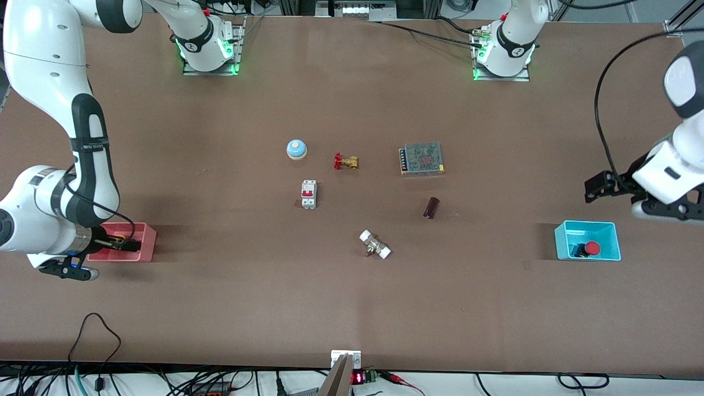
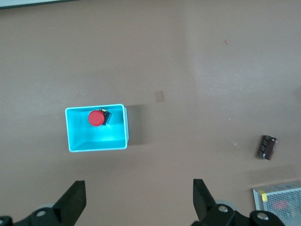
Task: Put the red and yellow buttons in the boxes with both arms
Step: 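Open the left gripper over the cyan box while the right gripper lowers yellow, then release the yellow button into the pink box with the right gripper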
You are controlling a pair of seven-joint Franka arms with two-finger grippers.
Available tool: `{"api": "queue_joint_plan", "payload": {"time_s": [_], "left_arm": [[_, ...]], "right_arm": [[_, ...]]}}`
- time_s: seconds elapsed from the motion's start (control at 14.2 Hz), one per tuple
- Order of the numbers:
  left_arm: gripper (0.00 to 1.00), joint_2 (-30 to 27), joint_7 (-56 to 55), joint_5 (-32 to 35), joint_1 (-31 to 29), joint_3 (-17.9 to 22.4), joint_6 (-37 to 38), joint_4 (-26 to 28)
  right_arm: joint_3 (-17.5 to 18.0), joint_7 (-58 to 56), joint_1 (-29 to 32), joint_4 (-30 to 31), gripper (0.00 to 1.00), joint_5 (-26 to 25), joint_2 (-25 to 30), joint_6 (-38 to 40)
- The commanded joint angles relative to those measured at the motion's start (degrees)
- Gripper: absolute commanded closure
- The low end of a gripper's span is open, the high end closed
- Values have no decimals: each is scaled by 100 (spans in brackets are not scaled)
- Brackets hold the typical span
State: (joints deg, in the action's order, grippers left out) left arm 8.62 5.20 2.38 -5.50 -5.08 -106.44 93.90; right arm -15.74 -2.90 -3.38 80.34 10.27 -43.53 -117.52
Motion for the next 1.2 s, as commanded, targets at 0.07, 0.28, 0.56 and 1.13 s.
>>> {"api": "queue_joint_plan", "payload": {"time_s": [0.07, 0.28, 0.56, 1.13], "left_arm": [[0, -588, -37, 96, -47, -143, 97, 417], [0, -958, -36, 35, -47, -152, 149, 577], [0, -1319, -10, 26, -74, -152, 439, 516], [0, -1214, -54, 26, -12, -187, 1186, -125]], "right_arm": [[27, -114, -4, -79, 0, 19, 520, 632], [36, -132, -13, -342, 0, 10, 802, 1221], [53, -298, -521, -484, 0, -112, 1424, 1740], [9, -281, -760, -308, 0, -454, 2752, 3217]]}}
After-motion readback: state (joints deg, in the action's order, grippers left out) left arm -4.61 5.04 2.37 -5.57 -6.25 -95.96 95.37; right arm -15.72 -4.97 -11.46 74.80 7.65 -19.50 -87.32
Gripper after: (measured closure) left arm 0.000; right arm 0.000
